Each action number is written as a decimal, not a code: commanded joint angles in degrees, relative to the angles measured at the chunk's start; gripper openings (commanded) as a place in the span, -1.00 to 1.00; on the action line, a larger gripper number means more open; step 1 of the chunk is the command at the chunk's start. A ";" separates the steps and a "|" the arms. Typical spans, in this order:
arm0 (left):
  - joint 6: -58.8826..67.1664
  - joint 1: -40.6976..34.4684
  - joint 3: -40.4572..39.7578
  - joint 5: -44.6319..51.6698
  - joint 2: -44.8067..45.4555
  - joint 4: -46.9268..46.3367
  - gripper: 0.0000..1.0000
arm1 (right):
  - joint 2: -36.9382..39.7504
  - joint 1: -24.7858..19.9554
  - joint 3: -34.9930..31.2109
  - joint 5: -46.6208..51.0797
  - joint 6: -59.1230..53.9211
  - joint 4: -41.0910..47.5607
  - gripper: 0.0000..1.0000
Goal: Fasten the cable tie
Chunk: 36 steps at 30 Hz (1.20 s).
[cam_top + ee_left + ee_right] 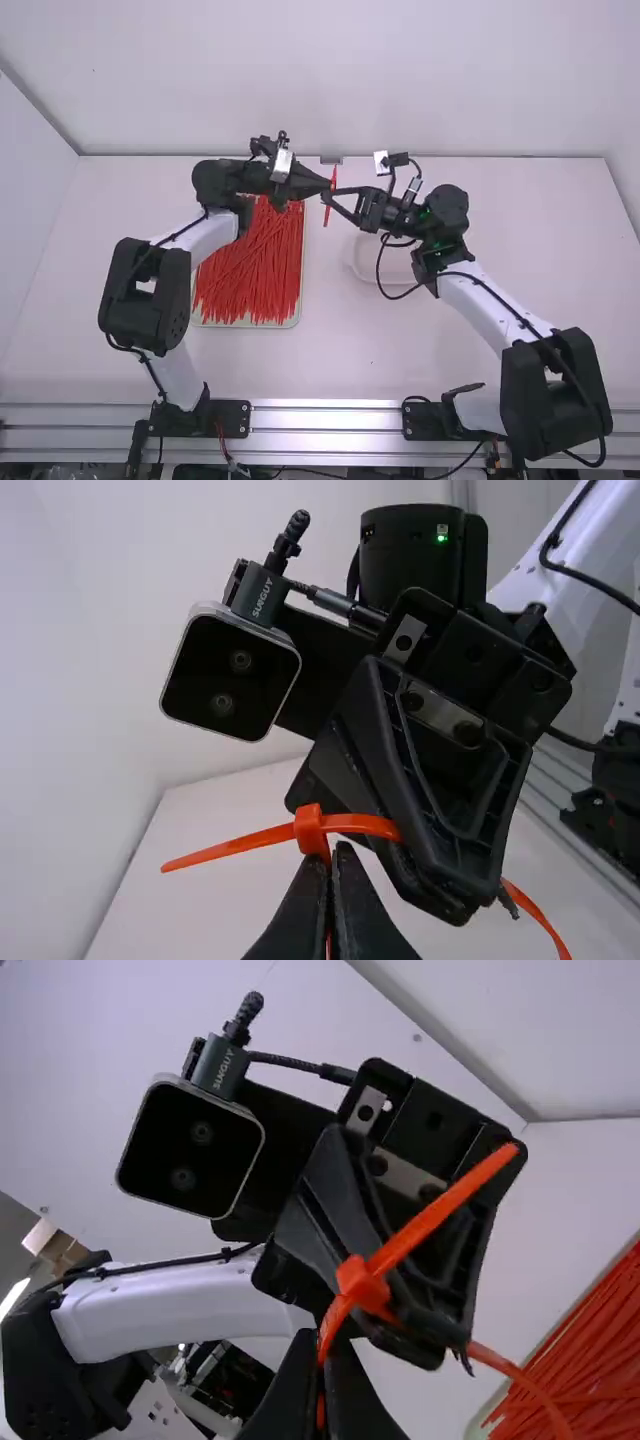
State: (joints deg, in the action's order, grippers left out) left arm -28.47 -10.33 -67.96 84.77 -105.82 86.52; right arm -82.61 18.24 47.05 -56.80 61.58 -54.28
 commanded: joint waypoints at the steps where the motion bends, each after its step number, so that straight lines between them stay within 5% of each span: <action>1: 1.57 0.66 0.98 4.98 -0.24 -0.81 -0.97 | -0.33 -1.05 2.16 4.17 1.20 -1.01 -1.00; 25: 0.83 -0.28 1.70 4.98 -0.24 -0.96 -0.97 | -0.33 -2.78 2.12 5.46 1.16 -1.01 -1.00; 36: -0.94 2.71 1.70 4.94 -0.24 -0.44 -0.97 | -0.33 -2.89 2.05 2.84 1.18 -0.81 -0.56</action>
State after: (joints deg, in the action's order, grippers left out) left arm -28.38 -8.01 -66.81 87.46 -105.82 85.32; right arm -82.83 15.75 47.07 -55.42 62.83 -54.54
